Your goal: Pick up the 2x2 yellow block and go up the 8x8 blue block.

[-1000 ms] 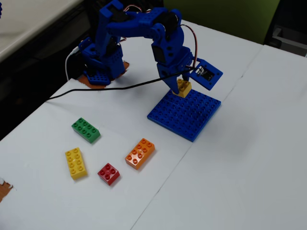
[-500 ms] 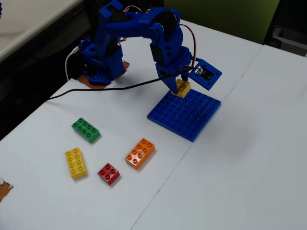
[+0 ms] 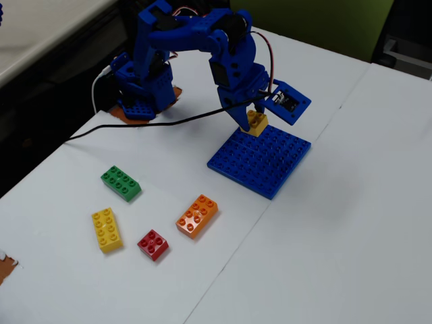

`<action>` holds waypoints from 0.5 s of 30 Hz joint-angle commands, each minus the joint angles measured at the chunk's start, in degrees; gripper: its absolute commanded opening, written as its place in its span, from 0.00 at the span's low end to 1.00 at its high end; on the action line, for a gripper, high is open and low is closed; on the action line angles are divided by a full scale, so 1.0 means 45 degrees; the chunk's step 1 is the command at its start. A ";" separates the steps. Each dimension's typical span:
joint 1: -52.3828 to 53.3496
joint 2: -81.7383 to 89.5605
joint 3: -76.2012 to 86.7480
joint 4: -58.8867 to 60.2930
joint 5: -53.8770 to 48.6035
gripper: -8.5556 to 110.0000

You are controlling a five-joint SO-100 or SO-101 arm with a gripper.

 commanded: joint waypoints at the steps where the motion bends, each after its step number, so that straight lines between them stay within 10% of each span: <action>1: 0.0000 0.0996 -0.0410 0.0137 0.0020 0.07; 15: -0.0020 0.1152 0.0000 0.0195 -0.0039 0.07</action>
